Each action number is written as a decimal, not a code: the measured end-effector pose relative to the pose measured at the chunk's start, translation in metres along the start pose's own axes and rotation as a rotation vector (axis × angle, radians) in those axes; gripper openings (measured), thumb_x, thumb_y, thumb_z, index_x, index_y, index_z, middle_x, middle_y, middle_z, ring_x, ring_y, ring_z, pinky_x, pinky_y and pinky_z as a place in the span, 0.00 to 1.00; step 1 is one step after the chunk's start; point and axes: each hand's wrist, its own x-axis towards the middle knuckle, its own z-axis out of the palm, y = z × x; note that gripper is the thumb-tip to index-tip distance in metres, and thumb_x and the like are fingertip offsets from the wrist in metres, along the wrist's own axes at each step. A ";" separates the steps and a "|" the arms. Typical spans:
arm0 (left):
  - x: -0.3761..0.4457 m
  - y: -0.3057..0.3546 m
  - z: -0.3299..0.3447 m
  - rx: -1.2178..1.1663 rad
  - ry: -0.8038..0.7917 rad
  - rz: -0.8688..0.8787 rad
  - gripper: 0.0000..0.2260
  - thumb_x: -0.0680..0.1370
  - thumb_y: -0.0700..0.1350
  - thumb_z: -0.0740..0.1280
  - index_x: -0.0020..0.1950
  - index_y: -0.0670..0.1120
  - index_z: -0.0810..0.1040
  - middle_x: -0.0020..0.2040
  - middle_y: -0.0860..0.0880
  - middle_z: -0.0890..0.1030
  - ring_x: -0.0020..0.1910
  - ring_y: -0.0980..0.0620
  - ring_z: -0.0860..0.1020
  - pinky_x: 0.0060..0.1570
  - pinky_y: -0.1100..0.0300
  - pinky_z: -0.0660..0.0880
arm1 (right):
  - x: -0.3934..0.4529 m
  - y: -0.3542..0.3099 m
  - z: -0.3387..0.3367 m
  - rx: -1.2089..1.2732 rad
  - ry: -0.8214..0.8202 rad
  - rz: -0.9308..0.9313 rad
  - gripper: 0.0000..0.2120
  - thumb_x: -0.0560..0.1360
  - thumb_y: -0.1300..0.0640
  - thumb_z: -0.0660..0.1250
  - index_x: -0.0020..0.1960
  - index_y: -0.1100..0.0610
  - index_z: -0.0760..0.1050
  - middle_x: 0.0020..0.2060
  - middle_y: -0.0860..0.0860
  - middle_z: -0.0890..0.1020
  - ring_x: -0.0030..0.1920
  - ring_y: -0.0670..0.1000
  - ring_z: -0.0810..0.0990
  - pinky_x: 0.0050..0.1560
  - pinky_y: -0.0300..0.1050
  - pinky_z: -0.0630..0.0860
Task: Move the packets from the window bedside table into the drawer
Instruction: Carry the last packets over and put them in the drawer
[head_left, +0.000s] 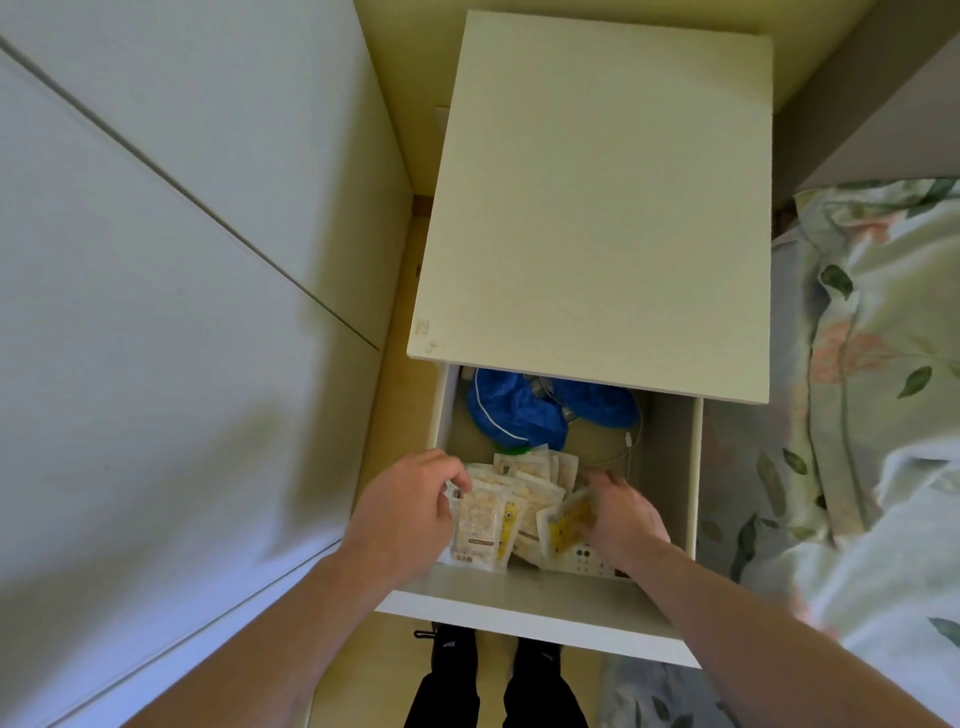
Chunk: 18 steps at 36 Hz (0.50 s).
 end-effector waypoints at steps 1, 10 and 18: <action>0.001 0.000 0.001 0.000 0.000 -0.001 0.13 0.79 0.37 0.63 0.50 0.55 0.79 0.53 0.61 0.79 0.54 0.60 0.76 0.48 0.70 0.73 | 0.000 0.003 0.004 0.011 -0.022 0.012 0.34 0.72 0.54 0.75 0.74 0.45 0.66 0.64 0.47 0.76 0.61 0.51 0.78 0.62 0.48 0.78; 0.004 -0.002 0.021 0.018 -0.009 0.021 0.13 0.79 0.36 0.64 0.49 0.57 0.77 0.54 0.61 0.79 0.54 0.62 0.73 0.51 0.61 0.80 | 0.012 0.010 0.025 0.003 -0.044 -0.040 0.36 0.71 0.59 0.75 0.74 0.44 0.65 0.71 0.46 0.69 0.63 0.52 0.77 0.63 0.49 0.77; 0.004 0.000 0.028 0.023 -0.023 0.005 0.12 0.79 0.36 0.64 0.50 0.53 0.79 0.56 0.60 0.79 0.55 0.61 0.72 0.51 0.63 0.80 | 0.027 0.021 0.017 -0.135 -0.138 -0.050 0.11 0.75 0.57 0.72 0.55 0.45 0.79 0.46 0.45 0.80 0.46 0.46 0.78 0.49 0.45 0.79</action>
